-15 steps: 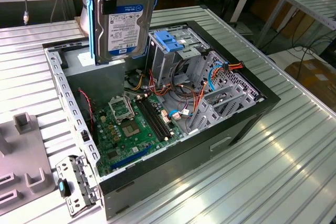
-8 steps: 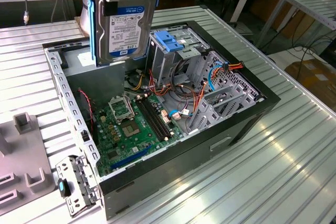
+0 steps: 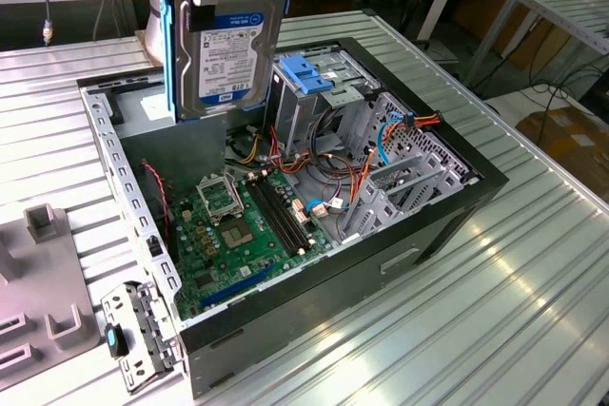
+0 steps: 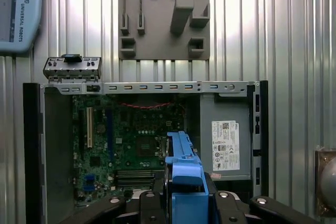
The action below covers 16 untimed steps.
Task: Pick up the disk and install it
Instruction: 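Insert the disk into the insertion slot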
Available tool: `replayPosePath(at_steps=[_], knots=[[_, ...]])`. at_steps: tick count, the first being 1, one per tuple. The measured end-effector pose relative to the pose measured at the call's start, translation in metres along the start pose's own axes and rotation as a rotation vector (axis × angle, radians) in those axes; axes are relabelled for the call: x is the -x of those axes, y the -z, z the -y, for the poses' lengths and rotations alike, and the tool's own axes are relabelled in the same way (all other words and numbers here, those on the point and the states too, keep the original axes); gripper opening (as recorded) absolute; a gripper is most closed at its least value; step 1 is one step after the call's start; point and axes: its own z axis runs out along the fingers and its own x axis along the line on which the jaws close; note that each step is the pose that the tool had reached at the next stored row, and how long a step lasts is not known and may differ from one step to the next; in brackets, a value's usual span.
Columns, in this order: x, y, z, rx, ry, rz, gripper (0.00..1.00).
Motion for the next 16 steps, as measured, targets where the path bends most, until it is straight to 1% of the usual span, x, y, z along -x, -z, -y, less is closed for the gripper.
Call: replayPosePath(at_steps=[9, 16], knots=[[-0.0044, 0.0002, 0.0001, 0.0, 0.0, -0.0001, 0.37], [-0.0099, 0.0003, 0.0001, 0.0, 0.0, -0.0001, 0.37]])
